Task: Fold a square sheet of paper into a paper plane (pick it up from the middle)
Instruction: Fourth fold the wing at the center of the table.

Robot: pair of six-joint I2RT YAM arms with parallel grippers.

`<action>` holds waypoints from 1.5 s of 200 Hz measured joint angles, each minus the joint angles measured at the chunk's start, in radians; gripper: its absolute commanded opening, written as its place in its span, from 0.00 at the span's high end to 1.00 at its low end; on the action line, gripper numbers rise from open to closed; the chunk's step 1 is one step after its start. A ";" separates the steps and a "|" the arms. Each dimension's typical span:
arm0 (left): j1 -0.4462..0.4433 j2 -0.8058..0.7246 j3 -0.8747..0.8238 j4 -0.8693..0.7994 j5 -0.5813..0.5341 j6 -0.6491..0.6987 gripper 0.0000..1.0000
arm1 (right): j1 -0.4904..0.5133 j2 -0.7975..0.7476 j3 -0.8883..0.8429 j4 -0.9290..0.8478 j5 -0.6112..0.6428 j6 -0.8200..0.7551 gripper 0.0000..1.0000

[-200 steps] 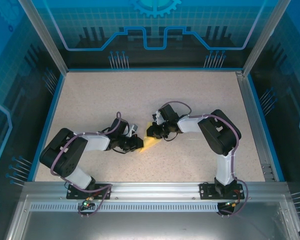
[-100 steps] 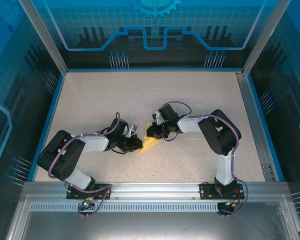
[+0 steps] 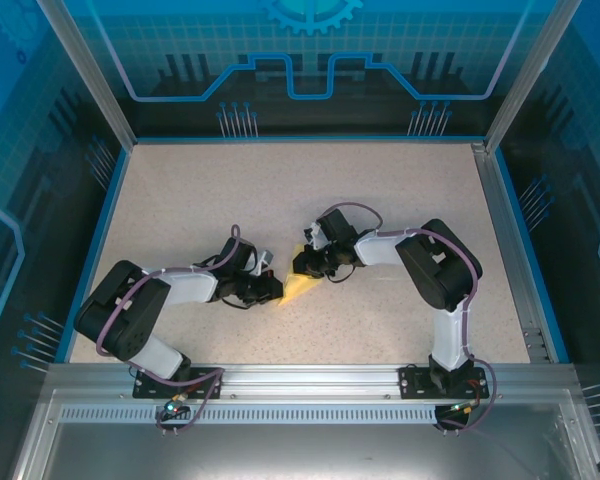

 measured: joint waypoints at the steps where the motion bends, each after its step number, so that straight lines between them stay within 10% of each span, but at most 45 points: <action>1: 0.000 0.000 0.000 0.000 0.000 0.000 0.92 | 0.000 0.000 0.000 0.000 0.000 0.000 0.85; 225: 0.000 -0.005 0.008 -0.082 -0.019 0.023 1.00 | 0.002 0.005 0.002 -0.005 -0.016 0.000 0.85; 300: 0.000 -0.023 0.015 -0.144 -0.035 0.016 0.86 | 0.005 0.011 0.021 -0.037 -0.011 0.000 0.85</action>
